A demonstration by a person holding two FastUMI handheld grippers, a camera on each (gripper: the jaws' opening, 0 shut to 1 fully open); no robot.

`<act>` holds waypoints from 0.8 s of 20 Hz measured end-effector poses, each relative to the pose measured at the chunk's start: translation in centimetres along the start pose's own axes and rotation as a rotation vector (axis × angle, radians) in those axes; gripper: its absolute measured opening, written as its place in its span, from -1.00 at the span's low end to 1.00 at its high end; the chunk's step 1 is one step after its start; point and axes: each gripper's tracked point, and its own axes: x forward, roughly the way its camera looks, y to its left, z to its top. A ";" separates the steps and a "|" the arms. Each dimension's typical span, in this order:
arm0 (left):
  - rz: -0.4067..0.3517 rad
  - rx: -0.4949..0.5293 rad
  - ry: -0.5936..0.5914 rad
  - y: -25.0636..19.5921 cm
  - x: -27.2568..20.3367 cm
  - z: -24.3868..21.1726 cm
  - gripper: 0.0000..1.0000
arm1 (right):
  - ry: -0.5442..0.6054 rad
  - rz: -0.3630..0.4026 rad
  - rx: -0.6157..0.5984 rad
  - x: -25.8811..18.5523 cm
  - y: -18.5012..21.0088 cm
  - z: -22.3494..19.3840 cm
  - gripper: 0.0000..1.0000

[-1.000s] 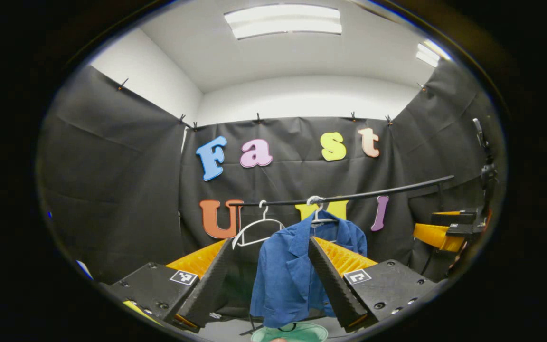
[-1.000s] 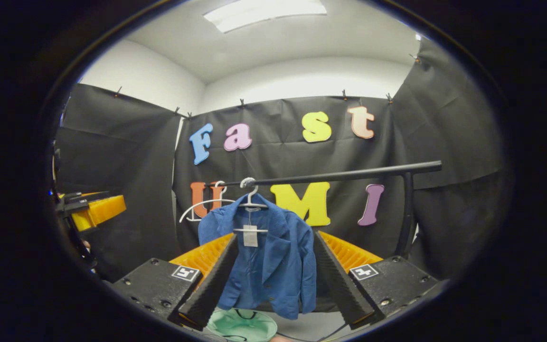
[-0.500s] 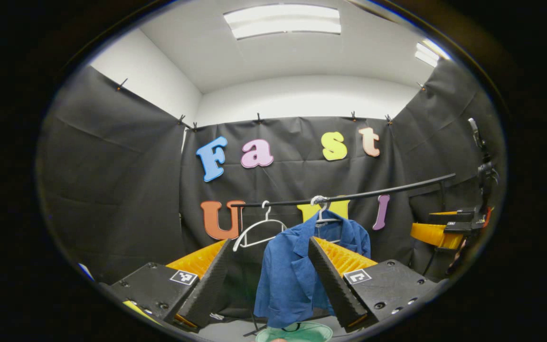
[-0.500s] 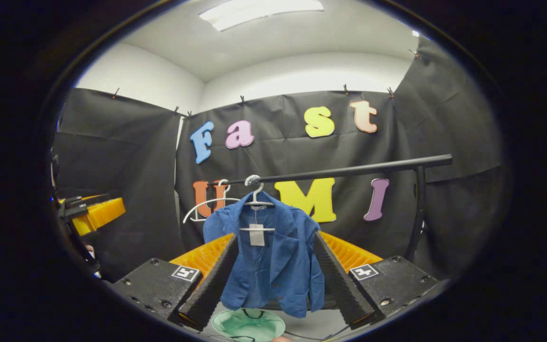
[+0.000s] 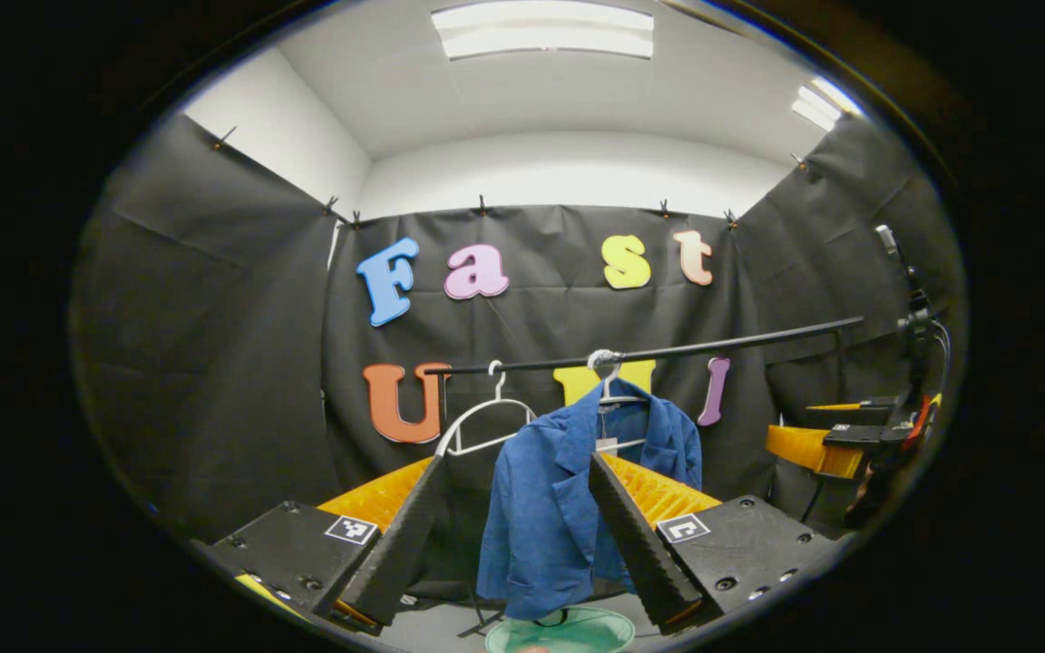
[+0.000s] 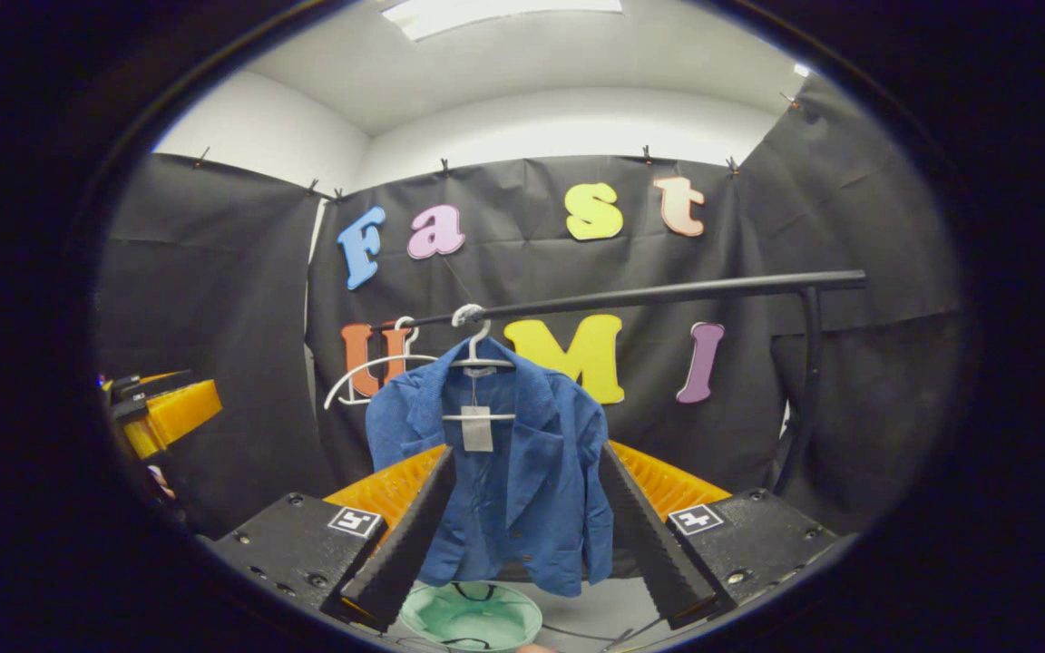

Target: Grasp the clothes on the hanger with both hands and then place them into the laundry hamper below.

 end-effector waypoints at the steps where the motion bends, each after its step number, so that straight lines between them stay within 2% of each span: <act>1: -0.017 -0.006 0.012 -0.3 0.4 -0.7 0.93 | 0.014 -0.018 0.010 0.2 0.1 -0.6 0.97; 3: -0.037 -0.016 0.043 -0.4 1.1 -2.1 1.00 | 0.042 -0.046 0.044 0.7 0.4 -1.8 0.97; 6: -0.068 -0.046 0.086 -0.9 2.0 -4.0 1.00 | 0.073 -0.063 0.100 2.1 0.9 -2.5 0.99; 8: -0.084 -0.067 0.114 -1.3 2.4 -5.2 0.93 | 0.085 -0.070 0.118 2.4 0.6 -3.5 0.97; 9: -0.087 -0.073 0.126 -1.6 2.9 -5.8 1.00 | 0.095 -0.076 0.120 3.4 0.8 -4.0 0.97; 11: -0.091 -0.081 0.142 -2.3 3.6 -6.6 0.93 | 0.109 -0.069 0.123 4.8 0.8 -4.7 0.99; 12: -0.092 -0.085 0.143 -2.7 4.2 -6.9 1.00 | 0.115 -0.056 0.123 5.7 0.9 -5.0 0.99; 16: -0.062 -0.106 0.147 -4.0 6.6 -9.2 1.00 | 0.147 0.008 0.136 10.4 1.2 -7.9 0.97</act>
